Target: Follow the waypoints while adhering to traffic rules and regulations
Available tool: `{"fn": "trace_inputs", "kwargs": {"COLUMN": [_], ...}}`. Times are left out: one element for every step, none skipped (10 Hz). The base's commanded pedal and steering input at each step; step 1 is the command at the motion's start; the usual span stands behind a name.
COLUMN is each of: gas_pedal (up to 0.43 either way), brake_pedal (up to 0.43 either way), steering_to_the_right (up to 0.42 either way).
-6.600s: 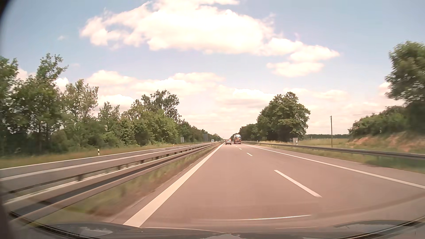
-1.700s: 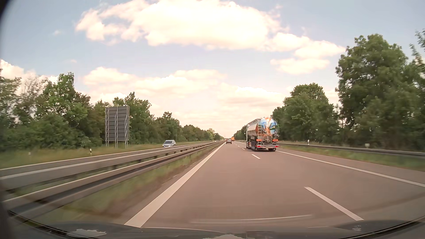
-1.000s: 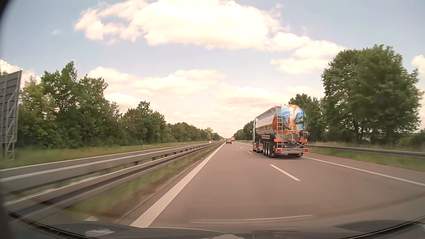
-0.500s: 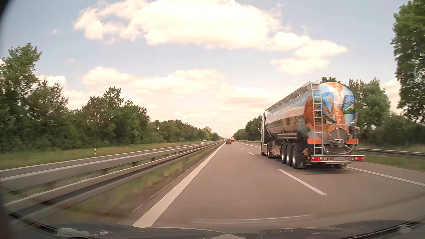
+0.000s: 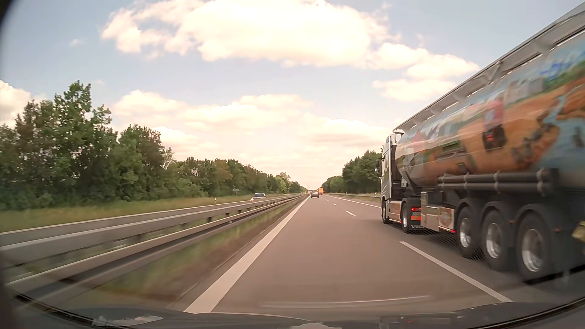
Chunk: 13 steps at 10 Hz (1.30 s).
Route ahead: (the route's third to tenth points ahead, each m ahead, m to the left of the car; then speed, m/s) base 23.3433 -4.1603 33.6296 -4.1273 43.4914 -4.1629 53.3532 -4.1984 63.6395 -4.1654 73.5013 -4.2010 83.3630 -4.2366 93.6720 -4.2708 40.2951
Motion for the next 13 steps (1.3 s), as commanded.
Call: {"fn": "trace_inputs", "kwargs": {"gas_pedal": [0.280,0.280,0.280,0.280,0.280,0.287,0.287,0.287,0.287,0.287,0.287,0.287,0.299], "brake_pedal": [0.012,0.012,0.012,0.012,0.006,0.012,0.006,0.012,0.012,0.012,0.006,0.012,0.012], "steering_to_the_right": [0.000,0.000,-0.001,0.000,0.000,0.000,-0.001,0.000,0.000,0.000,0.000,0.001,0.001]}}
